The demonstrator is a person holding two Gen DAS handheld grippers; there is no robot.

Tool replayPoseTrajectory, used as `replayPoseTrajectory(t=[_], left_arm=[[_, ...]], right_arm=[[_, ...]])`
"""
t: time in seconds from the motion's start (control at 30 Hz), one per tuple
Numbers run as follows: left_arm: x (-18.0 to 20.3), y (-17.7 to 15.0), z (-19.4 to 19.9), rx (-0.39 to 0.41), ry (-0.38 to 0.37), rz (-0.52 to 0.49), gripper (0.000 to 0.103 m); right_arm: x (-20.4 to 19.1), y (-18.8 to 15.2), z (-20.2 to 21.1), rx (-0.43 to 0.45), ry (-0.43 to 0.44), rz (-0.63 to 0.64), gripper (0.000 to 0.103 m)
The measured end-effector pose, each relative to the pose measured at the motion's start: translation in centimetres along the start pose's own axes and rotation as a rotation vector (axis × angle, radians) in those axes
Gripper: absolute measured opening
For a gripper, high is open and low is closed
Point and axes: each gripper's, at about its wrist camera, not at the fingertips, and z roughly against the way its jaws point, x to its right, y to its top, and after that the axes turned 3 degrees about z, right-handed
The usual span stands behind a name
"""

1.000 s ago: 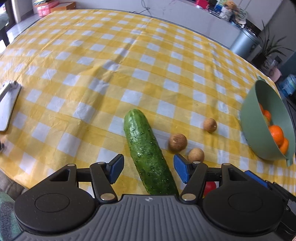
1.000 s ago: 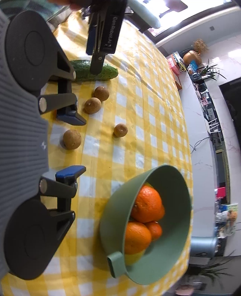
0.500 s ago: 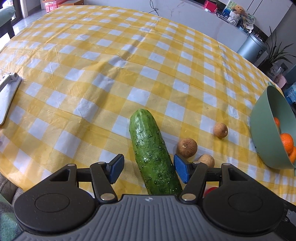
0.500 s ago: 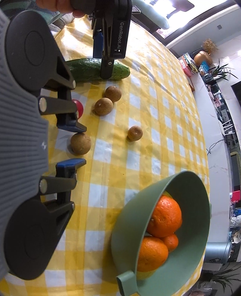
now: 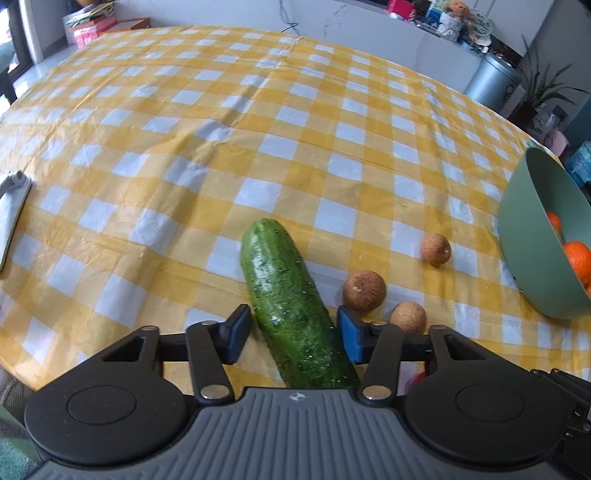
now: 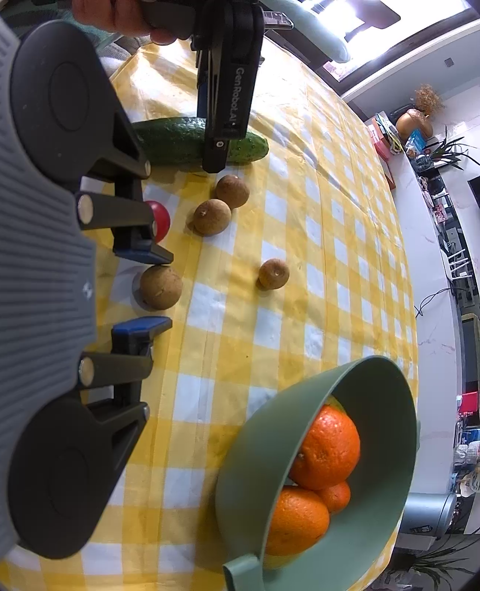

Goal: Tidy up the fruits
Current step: 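Grasp the green cucumber with the left tool while the right tool grasps a brown kiwi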

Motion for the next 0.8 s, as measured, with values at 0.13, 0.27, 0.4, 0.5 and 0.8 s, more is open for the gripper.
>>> replayPoseTrajectory(t=[0.13, 0.27, 0.4, 0.5, 0.8], left_arm=[[-0.2, -0.1, 0.1, 0.009, -0.01, 0.001, 0.054], [-0.4, -0.1, 0.2, 0.013, -0.033, 0.009, 0.052], [-0.3, -0.2, 0.8, 0.031, -0.051, -0.002, 0.05], [-0.1, -0.1, 1.4, 0.046, -0.07, -0.011, 0.048], [0.0, -0.1, 3.3, 0.108, -0.13, -0.043, 0.045]], right_arm=[[0.0, 0.0, 0.0, -0.001, 0.007, -0.002, 0.024], [-0.1, 0.0, 0.0, 0.001, 0.006, 0.001, 0.024], [0.0, 0.0, 0.0, 0.005, -0.001, -0.003, 0.024], [0.1, 0.0, 0.1, 0.009, -0.003, -0.01, 0.024], [-0.1, -0.2, 0.7, 0.038, -0.009, -0.001, 0.024]])
